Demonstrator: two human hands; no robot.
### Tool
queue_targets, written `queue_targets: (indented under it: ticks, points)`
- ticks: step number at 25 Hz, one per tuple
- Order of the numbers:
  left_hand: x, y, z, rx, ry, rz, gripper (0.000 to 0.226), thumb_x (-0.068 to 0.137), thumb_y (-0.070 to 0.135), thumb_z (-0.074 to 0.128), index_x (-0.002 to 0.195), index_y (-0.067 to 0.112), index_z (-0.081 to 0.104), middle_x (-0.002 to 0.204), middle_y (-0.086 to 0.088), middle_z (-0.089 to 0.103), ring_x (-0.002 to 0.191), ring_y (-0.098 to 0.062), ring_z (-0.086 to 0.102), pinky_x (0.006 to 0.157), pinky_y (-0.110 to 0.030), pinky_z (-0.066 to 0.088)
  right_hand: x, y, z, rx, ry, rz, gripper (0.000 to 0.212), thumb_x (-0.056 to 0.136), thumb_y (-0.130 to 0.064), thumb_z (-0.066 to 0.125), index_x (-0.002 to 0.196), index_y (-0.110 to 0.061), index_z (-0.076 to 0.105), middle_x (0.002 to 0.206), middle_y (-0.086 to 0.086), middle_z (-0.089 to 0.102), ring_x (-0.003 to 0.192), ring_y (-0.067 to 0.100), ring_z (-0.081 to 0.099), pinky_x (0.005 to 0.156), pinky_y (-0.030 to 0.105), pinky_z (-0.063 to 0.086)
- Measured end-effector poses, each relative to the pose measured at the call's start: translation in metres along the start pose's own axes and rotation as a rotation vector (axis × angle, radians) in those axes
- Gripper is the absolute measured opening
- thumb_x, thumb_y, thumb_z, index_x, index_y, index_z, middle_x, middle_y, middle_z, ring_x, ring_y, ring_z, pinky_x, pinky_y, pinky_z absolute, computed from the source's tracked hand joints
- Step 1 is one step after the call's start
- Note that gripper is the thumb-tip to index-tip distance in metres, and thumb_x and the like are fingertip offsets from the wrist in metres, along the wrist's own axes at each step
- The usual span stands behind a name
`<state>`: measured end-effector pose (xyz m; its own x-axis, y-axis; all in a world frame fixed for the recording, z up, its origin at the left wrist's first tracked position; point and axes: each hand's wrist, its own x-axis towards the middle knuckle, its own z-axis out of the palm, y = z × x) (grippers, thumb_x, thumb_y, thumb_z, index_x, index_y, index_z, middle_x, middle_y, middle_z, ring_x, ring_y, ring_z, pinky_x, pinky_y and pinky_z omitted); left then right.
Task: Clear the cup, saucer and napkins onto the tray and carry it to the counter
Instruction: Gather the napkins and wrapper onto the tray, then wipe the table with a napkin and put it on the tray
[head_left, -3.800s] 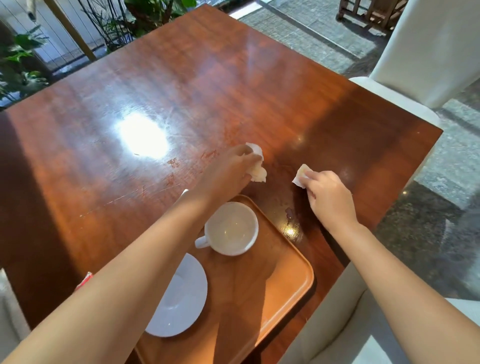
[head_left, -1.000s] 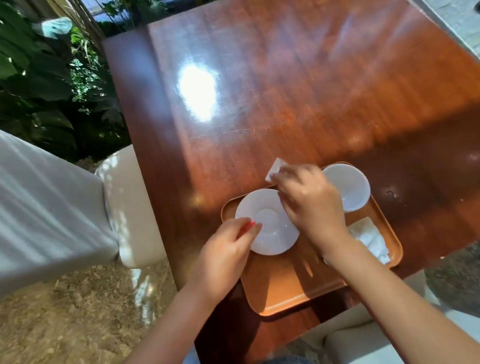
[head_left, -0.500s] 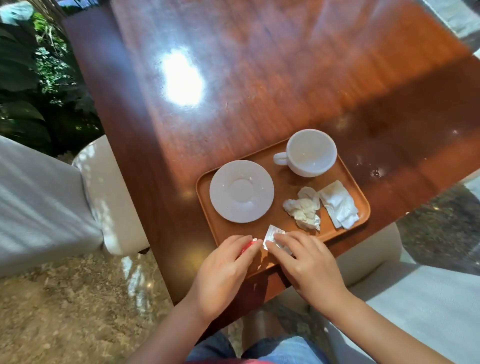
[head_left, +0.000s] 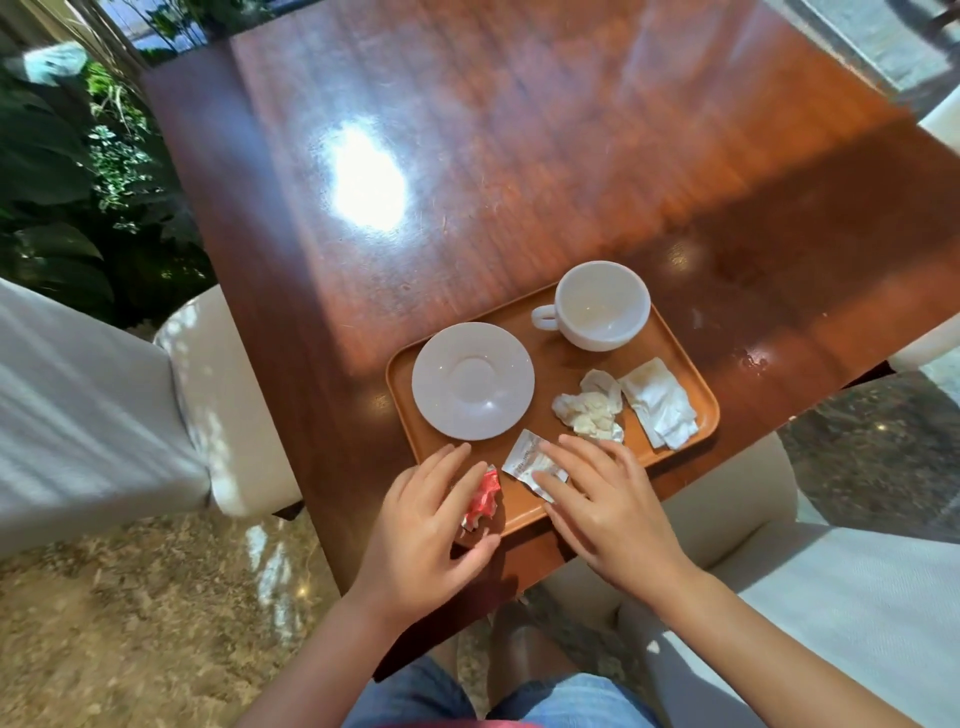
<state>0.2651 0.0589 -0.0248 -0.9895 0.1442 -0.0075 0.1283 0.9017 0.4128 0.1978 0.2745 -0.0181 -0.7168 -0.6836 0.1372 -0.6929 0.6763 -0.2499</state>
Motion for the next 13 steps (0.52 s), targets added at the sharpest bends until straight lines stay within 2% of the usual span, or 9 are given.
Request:
queue_targets:
  ticks: [1,3,5,7,10,13]
  points:
    - [-0.003,-0.002,0.0,0.004,-0.018,-0.023,0.072,0.074,0.053,0.064,0.133,0.015,0.05,0.141,-0.01,0.047,0.133,-0.025,0.039,0.102,-0.041,0.037,0.0,0.012,-0.005,-0.006,0.038,0.035,0.026,0.084,-0.02,0.059,0.107,-0.011,0.067,0.122,0.011,0.064,0.115,0.029,0.057,0.094,0.046,0.044]
    - [-0.007,-0.005,0.002,0.023,-0.075,-0.07,0.085,0.067,0.062,0.063,0.138,0.019,0.044,0.146,-0.009,0.041,0.137,-0.024,0.032,0.105,-0.044,0.033,0.002,0.048,-0.017,-0.036,0.109,0.232,0.034,0.084,-0.012,0.056,0.118,-0.006,0.06,0.126,0.017,0.059,0.117,0.033,0.052,0.095,0.046,0.042]
    - [-0.008,-0.009,0.002,0.046,-0.114,-0.111,0.088,0.065,0.066,0.062,0.138,0.02,0.044,0.146,-0.008,0.041,0.137,-0.023,0.033,0.104,-0.046,0.036,0.003,0.085,-0.029,-0.094,0.053,0.459,0.044,0.082,0.002,0.058,0.126,0.001,0.052,0.133,0.024,0.052,0.122,0.039,0.047,0.101,0.05,0.041]
    - [-0.007,-0.013,0.001,0.063,-0.123,-0.116,0.085,0.067,0.067,0.059,0.134,0.016,0.048,0.142,-0.009,0.047,0.133,-0.025,0.041,0.1,-0.044,0.04,0.001,0.106,-0.029,-0.09,-0.073,0.587,0.048,0.082,0.007,0.055,0.13,0.005,0.046,0.139,0.025,0.045,0.127,0.039,0.042,0.104,0.049,0.038]
    - [-0.003,-0.017,0.0,0.081,-0.128,-0.098,0.085,0.067,0.069,0.058,0.127,0.009,0.056,0.134,-0.011,0.056,0.124,-0.027,0.051,0.092,-0.042,0.047,0.0,0.108,-0.022,-0.016,-0.154,0.633,0.046,0.086,0.005,0.049,0.131,0.004,0.044,0.14,0.021,0.045,0.126,0.035,0.042,0.104,0.042,0.039]
    - [0.002,-0.03,-0.004,0.099,-0.144,-0.058,0.087,0.06,0.065,0.071,0.123,0.006,0.059,0.132,-0.013,0.058,0.121,-0.029,0.054,0.084,-0.042,0.051,0.004,0.103,-0.017,0.013,-0.144,0.635,0.043,0.084,0.008,0.052,0.127,0.007,0.048,0.137,0.026,0.047,0.121,0.039,0.047,0.102,0.042,0.04]
